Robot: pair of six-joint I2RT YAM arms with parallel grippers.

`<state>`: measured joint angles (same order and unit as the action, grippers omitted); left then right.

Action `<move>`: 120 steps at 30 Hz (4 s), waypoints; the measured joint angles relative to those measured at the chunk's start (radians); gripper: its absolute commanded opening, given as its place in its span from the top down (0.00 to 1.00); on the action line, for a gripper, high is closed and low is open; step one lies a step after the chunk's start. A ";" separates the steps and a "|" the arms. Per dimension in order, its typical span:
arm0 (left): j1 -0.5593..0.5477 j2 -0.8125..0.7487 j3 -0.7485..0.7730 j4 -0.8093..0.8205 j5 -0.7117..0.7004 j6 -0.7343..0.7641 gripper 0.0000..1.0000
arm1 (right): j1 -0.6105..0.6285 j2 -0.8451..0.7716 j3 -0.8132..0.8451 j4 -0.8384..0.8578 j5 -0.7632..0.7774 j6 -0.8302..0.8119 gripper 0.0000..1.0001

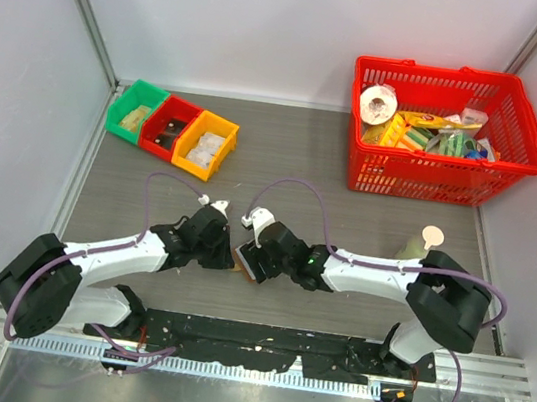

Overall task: Take the credit cards out of the card holder
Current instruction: Remove the credit card from the card holder.

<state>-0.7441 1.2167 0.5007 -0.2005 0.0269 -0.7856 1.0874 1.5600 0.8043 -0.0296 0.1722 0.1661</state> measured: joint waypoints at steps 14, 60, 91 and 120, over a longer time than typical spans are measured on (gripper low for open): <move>0.000 -0.001 0.000 0.000 0.003 -0.001 1.00 | 0.018 0.067 0.013 0.004 0.003 -0.015 0.32; 0.000 -0.030 -0.028 -0.003 0.072 -0.019 1.00 | 0.055 0.046 0.015 0.014 0.001 -0.082 0.35; 0.000 -0.079 -0.028 -0.046 0.148 -0.008 1.00 | -0.005 0.089 0.058 -0.001 0.340 -0.109 0.49; 0.000 -0.217 -0.026 -0.106 -0.183 -0.072 0.38 | 0.050 -0.024 0.026 0.010 0.035 -0.085 0.39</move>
<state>-0.7441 0.9993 0.4744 -0.3069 -0.1562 -0.8577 1.1378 1.5360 0.8303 -0.0196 0.2070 0.0814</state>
